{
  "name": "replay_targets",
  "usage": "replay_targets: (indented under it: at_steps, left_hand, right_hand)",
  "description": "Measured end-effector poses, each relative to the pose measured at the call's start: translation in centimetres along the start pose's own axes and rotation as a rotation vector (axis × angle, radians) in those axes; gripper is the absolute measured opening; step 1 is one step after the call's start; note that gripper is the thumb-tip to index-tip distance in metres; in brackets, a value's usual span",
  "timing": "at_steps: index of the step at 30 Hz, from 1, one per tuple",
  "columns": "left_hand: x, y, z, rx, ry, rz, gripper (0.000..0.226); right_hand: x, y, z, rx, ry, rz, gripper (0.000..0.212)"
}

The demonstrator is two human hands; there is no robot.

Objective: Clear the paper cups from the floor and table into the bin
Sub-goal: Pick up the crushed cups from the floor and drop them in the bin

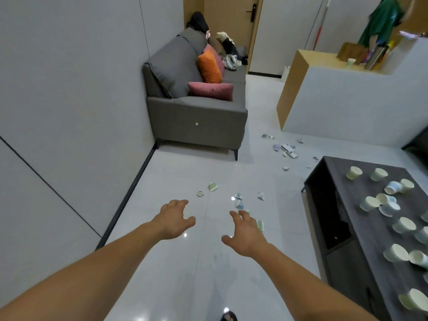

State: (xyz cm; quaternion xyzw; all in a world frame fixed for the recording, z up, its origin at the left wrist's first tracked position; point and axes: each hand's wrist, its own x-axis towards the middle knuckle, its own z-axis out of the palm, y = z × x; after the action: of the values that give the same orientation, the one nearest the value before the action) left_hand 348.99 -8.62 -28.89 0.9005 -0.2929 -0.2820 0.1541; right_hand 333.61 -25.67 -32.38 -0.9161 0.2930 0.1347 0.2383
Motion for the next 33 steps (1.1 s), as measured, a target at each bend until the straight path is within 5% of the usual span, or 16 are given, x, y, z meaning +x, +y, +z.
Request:
replay_targets:
  at_steps: [21, 33]
  left_hand:
    - [31.3, -4.7, -11.8, -0.225, -0.025, -0.165, 0.070]
    - [44.0, -10.5, -12.3, -0.345, -0.020, -0.499, 0.072]
  right_hand:
    - [34.7, -7.5, -8.3, -0.192, -0.175, -0.093, 0.081]
    - [55.7, -10.8, -5.5, -0.253, -0.449, -0.299, 0.076]
